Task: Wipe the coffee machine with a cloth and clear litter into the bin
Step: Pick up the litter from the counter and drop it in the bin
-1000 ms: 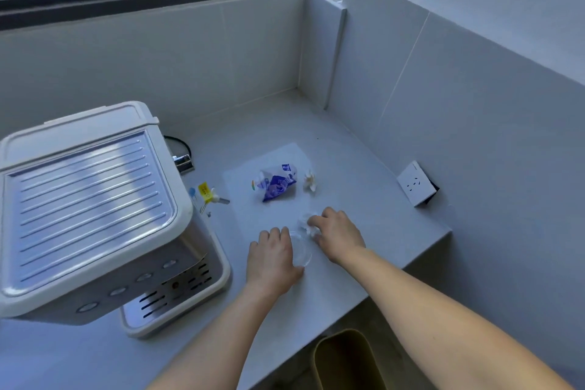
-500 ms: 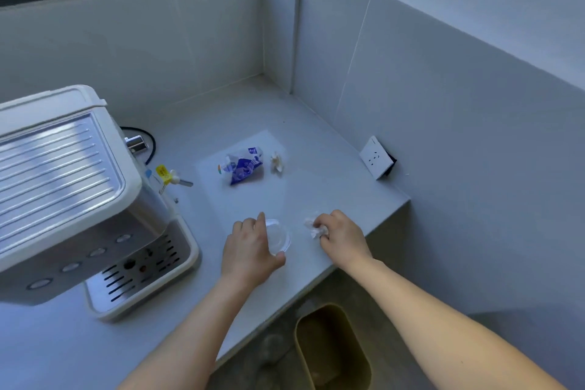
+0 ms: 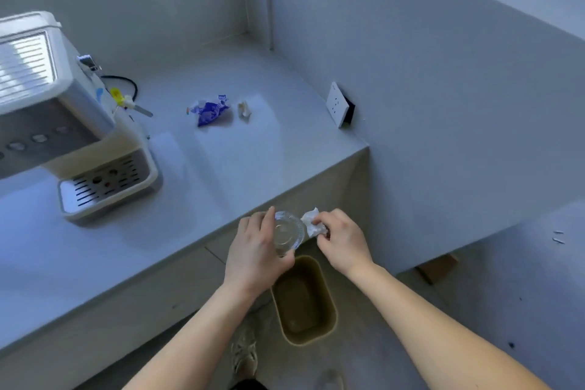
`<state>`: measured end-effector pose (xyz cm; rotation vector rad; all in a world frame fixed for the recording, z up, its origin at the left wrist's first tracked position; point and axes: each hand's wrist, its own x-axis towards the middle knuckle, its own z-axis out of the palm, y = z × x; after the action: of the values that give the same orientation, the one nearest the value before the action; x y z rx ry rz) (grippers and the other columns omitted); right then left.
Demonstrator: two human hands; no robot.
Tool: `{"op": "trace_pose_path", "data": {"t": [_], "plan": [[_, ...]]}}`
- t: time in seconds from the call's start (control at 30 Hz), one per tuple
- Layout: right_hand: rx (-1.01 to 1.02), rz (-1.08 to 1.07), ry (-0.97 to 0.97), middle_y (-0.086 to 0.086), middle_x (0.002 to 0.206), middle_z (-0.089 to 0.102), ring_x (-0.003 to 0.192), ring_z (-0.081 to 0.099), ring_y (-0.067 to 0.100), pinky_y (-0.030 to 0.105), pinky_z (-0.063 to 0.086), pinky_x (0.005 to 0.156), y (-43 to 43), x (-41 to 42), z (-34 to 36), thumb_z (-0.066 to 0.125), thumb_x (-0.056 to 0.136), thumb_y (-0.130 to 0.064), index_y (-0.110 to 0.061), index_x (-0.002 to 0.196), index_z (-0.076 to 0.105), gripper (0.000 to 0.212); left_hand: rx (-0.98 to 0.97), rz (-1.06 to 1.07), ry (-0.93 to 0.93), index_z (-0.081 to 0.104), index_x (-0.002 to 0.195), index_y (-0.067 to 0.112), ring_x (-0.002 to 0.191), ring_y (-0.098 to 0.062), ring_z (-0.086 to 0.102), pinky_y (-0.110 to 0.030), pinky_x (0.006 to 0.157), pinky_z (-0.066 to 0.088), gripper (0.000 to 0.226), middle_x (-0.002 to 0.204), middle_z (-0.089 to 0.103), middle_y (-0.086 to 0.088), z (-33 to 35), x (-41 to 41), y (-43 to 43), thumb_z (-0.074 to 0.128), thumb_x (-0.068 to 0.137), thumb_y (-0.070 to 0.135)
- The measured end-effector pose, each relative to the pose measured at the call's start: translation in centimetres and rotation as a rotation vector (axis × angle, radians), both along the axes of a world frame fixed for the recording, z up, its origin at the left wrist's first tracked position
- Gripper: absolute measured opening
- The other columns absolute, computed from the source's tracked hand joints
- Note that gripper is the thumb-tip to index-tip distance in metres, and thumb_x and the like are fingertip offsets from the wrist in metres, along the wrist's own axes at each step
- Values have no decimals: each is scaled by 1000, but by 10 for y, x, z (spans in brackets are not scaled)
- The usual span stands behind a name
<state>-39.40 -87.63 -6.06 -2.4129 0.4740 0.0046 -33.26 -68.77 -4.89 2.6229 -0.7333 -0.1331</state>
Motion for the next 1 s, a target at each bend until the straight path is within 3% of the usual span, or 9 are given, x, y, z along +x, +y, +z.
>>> {"op": "trace_pose_path", "data": {"t": [0.23,0.47,0.57,0.73,0.9,1.0], "plan": [[36,-41,222,-3,109,54,92,58,21,31,47,74,-3,-68,-67,55,91,-16,-30,124,53,37,66,78,283,35,149,18,120,-22,42,-31,96,44,88,131,53,1,-70,-55,1,67,72,46],[130,-154,410,0,115,60,94,61,19,25,44,74,16,-102,-190,62,89,-18,-26,123,61,35,241,58,505,36,146,24,120,-23,42,-34,100,46,85,131,52,-2,-192,-69,11,66,71,51],[142,-167,482,1,121,61,102,62,24,30,49,78,28,-109,-244,60,89,-18,-27,127,58,39,312,29,532,34,148,20,126,-25,40,-35,105,42,87,137,48,-4,-243,-70,13,71,74,46],[139,-210,476,0,118,68,102,64,25,27,43,68,36,-113,-316,60,88,-17,-24,121,62,34,390,-47,548,31,150,18,132,-26,36,-36,109,40,89,143,43,-4,-315,-69,7,75,74,38],[181,-251,520,5,118,66,103,64,27,32,51,78,40,-97,-373,58,92,-18,-21,121,63,30,410,-69,535,31,146,24,132,-24,39,-36,100,47,89,142,39,-2,-373,-62,-4,80,72,34],[201,-271,522,8,129,60,113,60,30,34,51,88,42,-87,-395,60,92,-19,-22,133,57,41,442,-130,501,22,150,24,136,-28,35,-39,106,43,96,149,33,-7,-399,-53,-11,80,73,36]]}}
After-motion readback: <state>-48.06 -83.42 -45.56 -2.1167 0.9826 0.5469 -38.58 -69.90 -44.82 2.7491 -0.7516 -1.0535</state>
